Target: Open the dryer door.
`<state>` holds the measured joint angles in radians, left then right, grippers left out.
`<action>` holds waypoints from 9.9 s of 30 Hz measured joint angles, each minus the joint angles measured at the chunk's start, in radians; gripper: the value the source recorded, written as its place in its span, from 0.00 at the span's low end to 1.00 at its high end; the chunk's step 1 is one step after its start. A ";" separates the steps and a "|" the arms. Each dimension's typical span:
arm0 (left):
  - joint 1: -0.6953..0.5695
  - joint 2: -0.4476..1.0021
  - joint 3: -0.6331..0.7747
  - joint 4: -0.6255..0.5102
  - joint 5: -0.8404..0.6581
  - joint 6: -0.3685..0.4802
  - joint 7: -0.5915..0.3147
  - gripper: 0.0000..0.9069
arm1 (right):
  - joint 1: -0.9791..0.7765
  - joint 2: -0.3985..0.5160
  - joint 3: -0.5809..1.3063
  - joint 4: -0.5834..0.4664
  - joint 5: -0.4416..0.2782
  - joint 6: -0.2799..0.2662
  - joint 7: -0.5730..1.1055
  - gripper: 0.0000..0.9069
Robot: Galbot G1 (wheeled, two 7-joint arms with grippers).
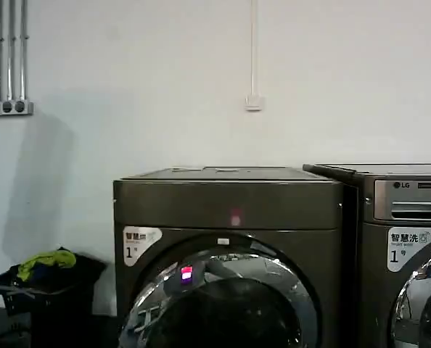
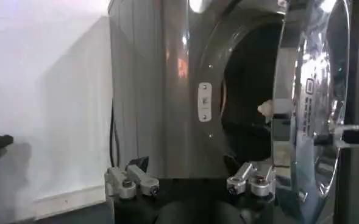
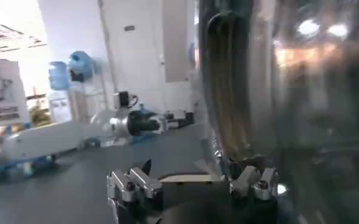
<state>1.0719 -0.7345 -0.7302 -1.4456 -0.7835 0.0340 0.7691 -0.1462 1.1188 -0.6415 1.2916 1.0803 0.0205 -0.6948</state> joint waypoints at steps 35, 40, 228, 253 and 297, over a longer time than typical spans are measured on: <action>-0.003 0.060 0.020 0.010 0.002 -0.025 0.017 1.00 | 0.013 0.010 -0.033 -0.046 -0.035 -0.025 -0.250 1.00; -0.045 0.064 0.070 0.035 0.011 -0.031 0.017 1.00 | 0.009 -0.026 -0.029 -0.038 -0.038 -0.032 -0.330 1.00; -0.813 -0.452 1.269 0.139 0.064 -0.223 -0.037 1.00 | -1.608 0.255 2.953 0.289 -0.568 0.110 0.880 1.00; -0.846 -0.592 1.354 0.156 0.061 -0.224 -0.123 1.00 | -1.637 0.256 2.991 0.257 -0.583 0.086 0.931 1.00; -0.515 -0.068 1.012 -0.384 -0.030 0.062 -0.281 1.00 | -1.609 0.247 2.932 0.289 -0.611 0.090 0.918 1.00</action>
<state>0.5565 -0.8028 0.2818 -1.8291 -0.8137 0.0963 0.4882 -1.7554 1.3659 2.2907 1.5807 0.4694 0.1104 0.2232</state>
